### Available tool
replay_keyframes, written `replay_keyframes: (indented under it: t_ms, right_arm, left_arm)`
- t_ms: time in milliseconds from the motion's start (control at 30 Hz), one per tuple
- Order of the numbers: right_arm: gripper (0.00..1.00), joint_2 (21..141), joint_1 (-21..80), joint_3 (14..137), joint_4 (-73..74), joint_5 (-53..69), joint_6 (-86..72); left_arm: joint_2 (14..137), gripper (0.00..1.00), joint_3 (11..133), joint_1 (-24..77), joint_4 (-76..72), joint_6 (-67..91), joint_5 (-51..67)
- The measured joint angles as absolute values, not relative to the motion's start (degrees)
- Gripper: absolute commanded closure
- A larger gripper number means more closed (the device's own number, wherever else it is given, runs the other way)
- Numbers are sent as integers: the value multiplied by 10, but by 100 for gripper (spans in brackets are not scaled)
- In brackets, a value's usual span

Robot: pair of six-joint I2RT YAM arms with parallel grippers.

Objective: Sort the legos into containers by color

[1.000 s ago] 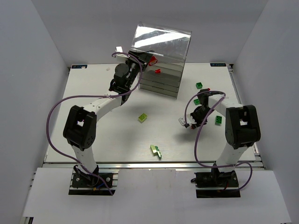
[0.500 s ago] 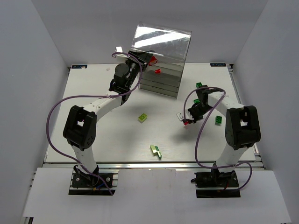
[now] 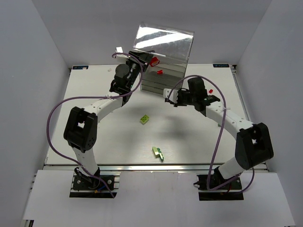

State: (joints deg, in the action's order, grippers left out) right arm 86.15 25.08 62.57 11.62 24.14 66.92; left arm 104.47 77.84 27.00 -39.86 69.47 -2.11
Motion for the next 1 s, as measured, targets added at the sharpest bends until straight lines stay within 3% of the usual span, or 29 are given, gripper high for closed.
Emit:
replay_keyframes:
  t_ms: [233,533,933,1000]
  right_arm:
    - [100,925,278,655,-62,73,558]
    - [100,960,308,660,-240,-78,543]
    - [100,1073,332,732,-298,-207,594]
    - [93,1088,332,750,-296,-219,601]
  left_arm:
    - [1045,49,778,269,-398,695,-21]
    - [1045,49,789,269,-394,695,-21]
    - [1045,49,797,269,-390,695,-20]
    - [1045,49,797,269,-390,695,-20]
